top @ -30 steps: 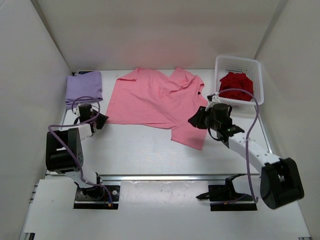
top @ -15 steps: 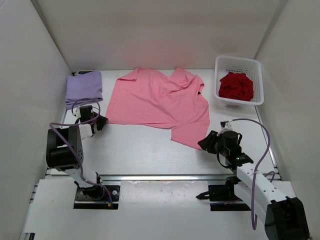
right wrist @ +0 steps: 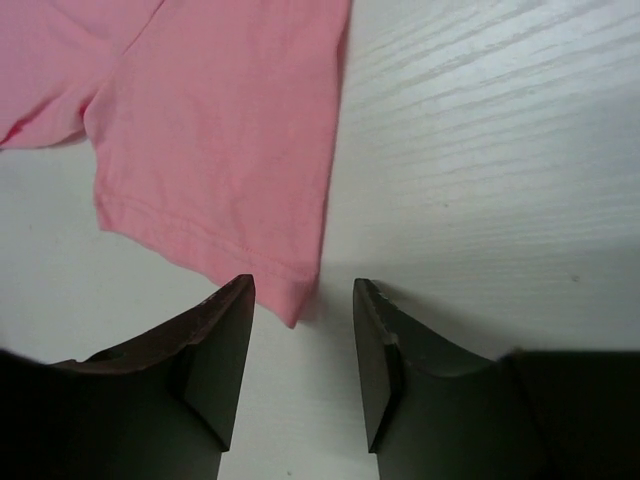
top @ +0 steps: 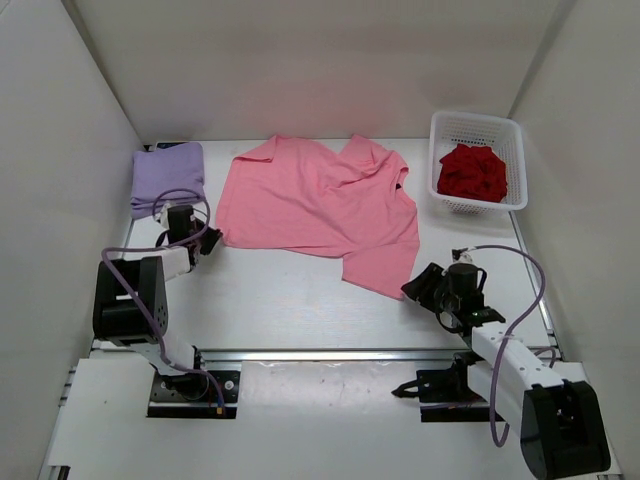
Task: Fold and stack the t-shirts
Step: Flatten out the tshirt
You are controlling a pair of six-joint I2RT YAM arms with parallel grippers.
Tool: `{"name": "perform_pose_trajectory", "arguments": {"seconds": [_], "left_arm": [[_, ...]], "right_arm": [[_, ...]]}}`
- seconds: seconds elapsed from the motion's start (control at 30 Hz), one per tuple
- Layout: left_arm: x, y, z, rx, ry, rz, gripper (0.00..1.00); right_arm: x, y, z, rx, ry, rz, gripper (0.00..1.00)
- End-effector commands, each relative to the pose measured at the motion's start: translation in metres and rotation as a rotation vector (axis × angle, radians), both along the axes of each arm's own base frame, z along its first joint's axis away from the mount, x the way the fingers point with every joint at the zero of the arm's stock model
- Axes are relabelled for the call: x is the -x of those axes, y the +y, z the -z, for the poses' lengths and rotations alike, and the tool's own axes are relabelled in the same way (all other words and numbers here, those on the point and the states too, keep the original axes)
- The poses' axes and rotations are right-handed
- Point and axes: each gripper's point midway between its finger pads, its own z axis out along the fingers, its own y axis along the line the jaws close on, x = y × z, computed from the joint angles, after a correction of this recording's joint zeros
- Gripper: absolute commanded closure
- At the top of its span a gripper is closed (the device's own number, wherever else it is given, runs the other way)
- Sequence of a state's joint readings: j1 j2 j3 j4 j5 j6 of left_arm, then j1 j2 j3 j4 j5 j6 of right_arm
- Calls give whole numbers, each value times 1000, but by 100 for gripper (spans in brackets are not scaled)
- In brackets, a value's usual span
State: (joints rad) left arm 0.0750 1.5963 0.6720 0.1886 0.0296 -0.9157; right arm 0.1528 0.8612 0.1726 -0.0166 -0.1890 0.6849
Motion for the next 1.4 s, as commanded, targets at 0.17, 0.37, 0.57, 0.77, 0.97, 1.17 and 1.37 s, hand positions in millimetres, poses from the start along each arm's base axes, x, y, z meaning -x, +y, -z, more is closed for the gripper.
{"name": "perform_pose_trajectory", "arguments": {"seconds": [0.17,0.37,0.57,0.77,0.97,1.17,1.37], "left_arm": [[-9,-8,-42,-49,-111,40,100],[-9,-15,-38,-29,-114,60,100],[-10,-21,-36,-12,-116,74,100],[-14,-19,-39,-19,-127,72,100],[-14,-22,-41,-19,-134,70,100],[-40,-48,-93,-41,-227,168,100],[-73,-74,-282,-186,-536,269,100]], "right_arm": [[17,21,13,-7,114,-66,63],[27,7,14,1,149,0,64],[38,13,30,-52,203,-17,68],[37,18,36,-84,226,-31,77],[34,18,39,-79,235,-38,98],[-41,33,-58,17,-74,-101,99],[-107,21,-248,173,-471,-30,100]]}}
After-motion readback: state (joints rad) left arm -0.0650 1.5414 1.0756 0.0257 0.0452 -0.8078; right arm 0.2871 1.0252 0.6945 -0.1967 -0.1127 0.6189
